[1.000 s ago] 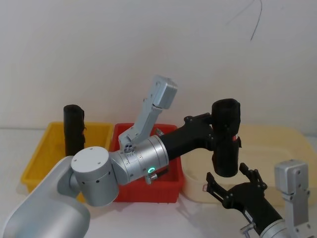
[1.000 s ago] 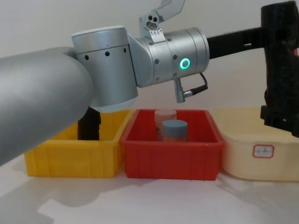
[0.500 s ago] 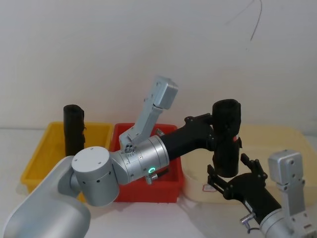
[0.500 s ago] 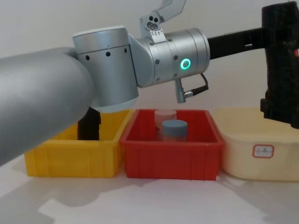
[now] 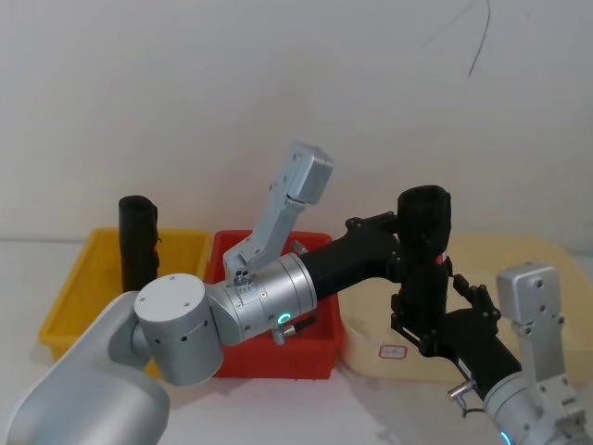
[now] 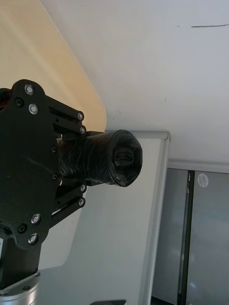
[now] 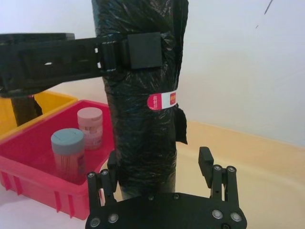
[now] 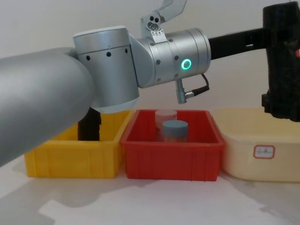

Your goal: Pick up the garbage bag with the one hand and transfer it to the other hand.

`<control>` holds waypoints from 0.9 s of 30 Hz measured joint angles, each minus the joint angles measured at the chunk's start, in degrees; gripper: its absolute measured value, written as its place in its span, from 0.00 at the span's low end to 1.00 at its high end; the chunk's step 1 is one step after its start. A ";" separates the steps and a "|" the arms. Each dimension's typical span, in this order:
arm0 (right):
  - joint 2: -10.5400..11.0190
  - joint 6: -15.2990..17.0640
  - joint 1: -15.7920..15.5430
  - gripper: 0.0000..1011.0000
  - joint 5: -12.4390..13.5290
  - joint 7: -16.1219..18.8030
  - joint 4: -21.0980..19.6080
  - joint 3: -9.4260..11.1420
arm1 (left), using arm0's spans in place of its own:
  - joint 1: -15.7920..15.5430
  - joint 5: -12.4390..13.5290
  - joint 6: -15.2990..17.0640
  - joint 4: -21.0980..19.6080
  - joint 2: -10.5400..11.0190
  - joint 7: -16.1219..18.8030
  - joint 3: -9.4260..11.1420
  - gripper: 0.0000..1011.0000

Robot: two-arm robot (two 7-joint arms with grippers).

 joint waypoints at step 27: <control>-2.08 0.61 2.35 0.56 3.36 5.01 0.60 1.52 | -0.01 -0.07 -0.06 0.01 0.00 0.01 -0.03 0.37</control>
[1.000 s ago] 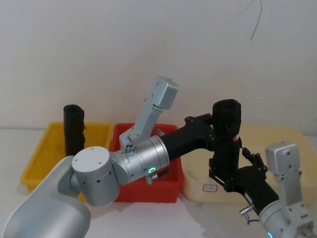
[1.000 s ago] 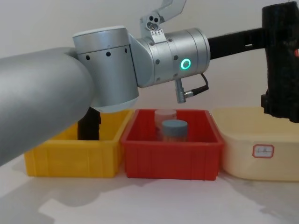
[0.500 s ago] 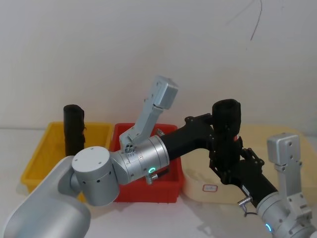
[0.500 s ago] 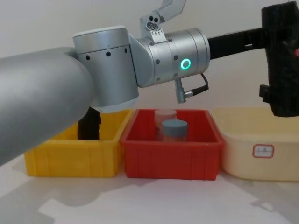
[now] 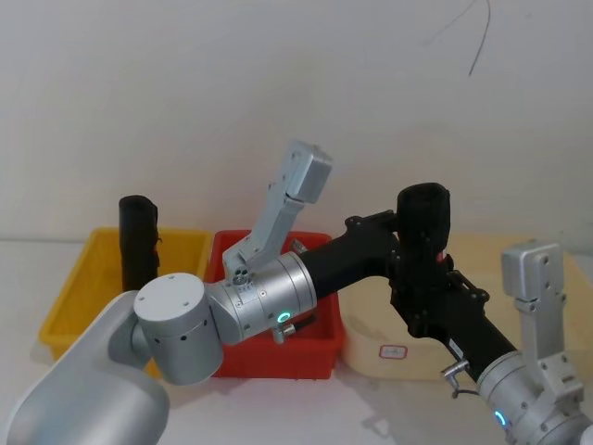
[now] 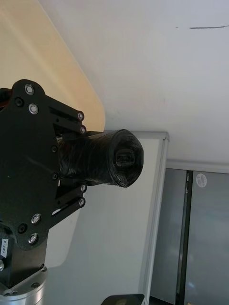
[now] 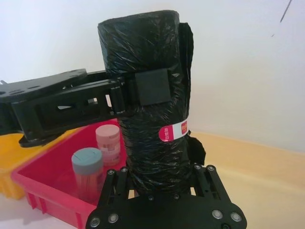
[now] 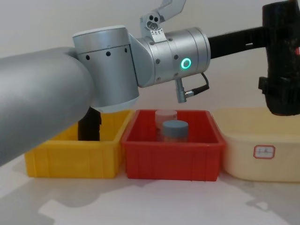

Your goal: Pick up the garbage bag with the one hand and transfer it to the other hand.

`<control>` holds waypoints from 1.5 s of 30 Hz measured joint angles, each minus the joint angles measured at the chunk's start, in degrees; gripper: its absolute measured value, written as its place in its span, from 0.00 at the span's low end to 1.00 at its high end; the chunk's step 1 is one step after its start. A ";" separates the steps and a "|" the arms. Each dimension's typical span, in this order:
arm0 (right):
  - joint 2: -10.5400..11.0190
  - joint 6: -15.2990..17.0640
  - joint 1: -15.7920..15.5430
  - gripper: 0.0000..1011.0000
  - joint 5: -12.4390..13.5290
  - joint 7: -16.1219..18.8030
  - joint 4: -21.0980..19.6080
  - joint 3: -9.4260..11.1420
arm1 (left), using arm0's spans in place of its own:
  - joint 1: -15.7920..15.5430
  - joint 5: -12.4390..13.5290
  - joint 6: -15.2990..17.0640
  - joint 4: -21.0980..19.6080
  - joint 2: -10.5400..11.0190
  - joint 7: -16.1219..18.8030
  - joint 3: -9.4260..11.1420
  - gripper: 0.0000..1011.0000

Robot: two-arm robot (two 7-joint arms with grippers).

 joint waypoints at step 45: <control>-0.90 2.74 2.79 0.56 1.31 1.73 3.70 6.15 | 0.00 0.10 0.13 0.04 0.00 0.01 0.03 0.99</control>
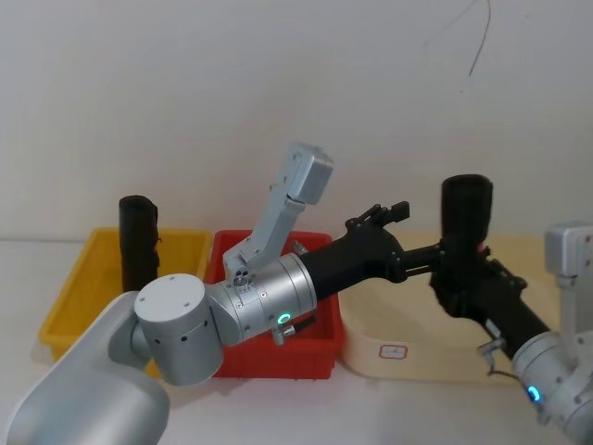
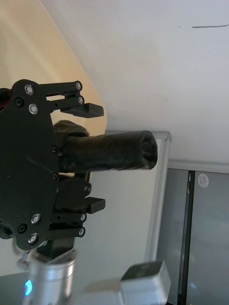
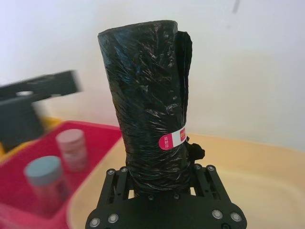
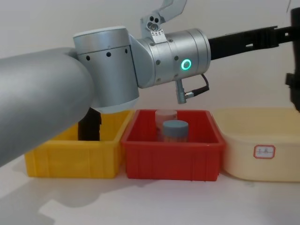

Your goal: Pick up the garbage bag with the one hand and transfer it to the other hand.

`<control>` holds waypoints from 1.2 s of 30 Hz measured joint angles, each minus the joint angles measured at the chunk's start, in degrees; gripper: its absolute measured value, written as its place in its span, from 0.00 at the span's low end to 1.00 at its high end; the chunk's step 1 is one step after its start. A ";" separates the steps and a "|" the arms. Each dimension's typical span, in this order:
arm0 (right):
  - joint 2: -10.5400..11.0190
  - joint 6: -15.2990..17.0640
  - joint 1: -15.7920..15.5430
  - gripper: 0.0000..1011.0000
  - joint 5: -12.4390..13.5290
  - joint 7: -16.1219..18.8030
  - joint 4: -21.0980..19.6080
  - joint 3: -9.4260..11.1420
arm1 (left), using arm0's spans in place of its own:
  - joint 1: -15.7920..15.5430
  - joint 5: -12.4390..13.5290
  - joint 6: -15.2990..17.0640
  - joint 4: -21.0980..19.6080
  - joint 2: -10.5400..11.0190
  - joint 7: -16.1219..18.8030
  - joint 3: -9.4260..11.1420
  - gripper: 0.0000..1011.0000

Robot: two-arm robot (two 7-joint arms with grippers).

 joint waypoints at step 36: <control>7.57 9.15 17.19 0.99 -4.94 1.22 17.83 2.13 | 3.46 0.42 -0.81 -5.59 2.79 5.80 -2.04 0.99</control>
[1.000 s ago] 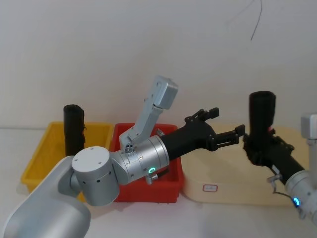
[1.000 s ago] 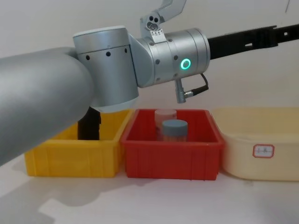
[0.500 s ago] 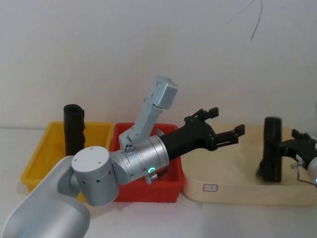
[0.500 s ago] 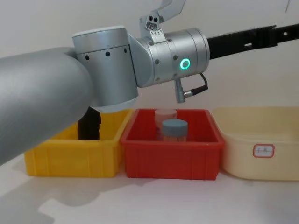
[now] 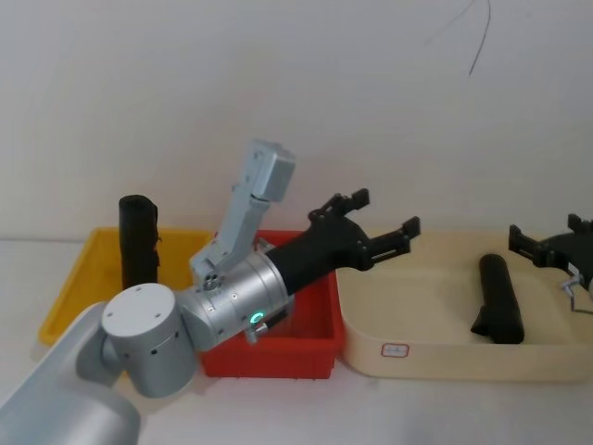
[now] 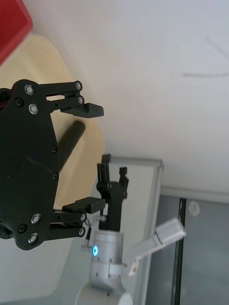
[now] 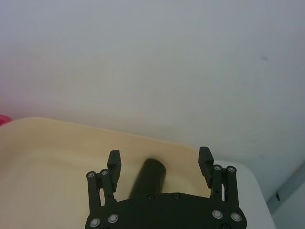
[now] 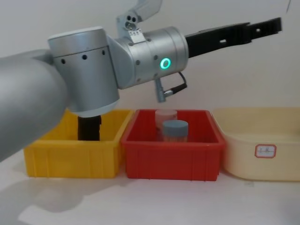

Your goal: Pick up the garbage bag with the one hand and transfer it to the other hand.

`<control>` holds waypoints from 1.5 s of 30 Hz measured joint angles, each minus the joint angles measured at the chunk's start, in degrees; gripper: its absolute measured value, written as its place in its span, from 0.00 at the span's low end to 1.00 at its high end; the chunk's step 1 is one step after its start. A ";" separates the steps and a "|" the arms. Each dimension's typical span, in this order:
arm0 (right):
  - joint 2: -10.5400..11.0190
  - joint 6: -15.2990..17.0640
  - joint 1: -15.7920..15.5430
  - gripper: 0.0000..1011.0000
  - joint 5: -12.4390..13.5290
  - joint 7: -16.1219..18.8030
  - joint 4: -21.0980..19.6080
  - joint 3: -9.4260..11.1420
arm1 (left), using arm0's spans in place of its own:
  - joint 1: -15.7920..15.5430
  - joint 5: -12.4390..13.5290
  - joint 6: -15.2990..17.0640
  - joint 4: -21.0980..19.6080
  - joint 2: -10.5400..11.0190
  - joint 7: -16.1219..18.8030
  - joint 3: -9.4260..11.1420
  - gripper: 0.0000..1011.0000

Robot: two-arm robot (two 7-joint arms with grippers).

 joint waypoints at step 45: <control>-4.37 -3.55 1.18 0.99 2.54 16.13 -2.84 -13.62 | 17.20 9.12 0.11 -22.58 10.39 27.87 -14.10 0.99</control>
